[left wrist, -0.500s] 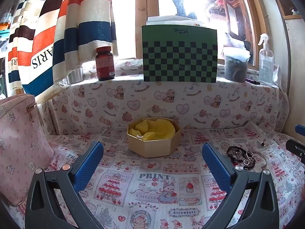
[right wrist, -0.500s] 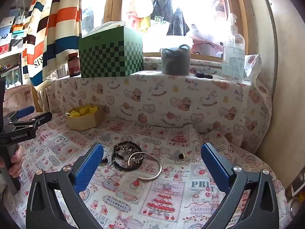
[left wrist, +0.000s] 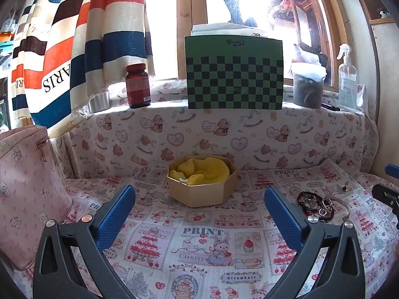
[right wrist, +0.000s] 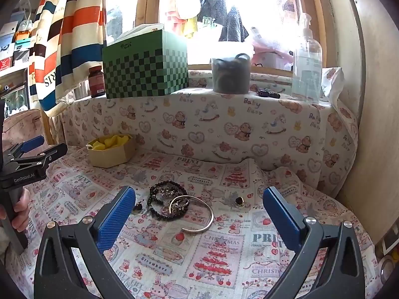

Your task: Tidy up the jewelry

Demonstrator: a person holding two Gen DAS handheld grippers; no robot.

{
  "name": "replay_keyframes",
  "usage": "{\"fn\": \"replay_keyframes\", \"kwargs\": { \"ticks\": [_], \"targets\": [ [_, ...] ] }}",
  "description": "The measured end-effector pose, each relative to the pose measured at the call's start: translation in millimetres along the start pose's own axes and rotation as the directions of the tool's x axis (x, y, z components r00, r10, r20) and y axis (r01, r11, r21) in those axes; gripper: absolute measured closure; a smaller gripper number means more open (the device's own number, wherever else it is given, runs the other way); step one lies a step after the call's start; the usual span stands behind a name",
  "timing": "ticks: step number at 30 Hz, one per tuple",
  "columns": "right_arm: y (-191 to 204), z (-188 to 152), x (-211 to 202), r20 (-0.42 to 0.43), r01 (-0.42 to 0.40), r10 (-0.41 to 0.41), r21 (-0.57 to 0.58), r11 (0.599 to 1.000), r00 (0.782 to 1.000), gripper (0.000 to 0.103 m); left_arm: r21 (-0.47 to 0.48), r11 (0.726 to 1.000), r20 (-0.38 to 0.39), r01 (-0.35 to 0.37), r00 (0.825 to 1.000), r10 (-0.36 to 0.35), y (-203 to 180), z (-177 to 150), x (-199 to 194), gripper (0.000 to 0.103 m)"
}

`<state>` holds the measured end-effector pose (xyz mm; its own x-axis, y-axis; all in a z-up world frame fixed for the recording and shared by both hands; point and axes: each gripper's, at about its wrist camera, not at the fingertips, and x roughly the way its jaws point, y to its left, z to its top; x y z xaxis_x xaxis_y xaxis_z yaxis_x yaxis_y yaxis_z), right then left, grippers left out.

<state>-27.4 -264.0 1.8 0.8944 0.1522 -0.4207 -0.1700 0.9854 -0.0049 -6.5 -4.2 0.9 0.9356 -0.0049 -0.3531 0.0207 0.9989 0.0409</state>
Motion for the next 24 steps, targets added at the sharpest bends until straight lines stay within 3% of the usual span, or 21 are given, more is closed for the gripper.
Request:
{"fn": "replay_keyframes", "kwargs": {
  "ticks": [24],
  "targets": [
    [1.9, 0.6, 0.8, -0.006, -0.001, 0.001, -0.015, 1.000, 1.000, 0.000, -0.018, 1.000, -0.015, -0.001, 1.000, 0.001, 5.3, 0.7, 3.7, 0.000]
  ]
}}
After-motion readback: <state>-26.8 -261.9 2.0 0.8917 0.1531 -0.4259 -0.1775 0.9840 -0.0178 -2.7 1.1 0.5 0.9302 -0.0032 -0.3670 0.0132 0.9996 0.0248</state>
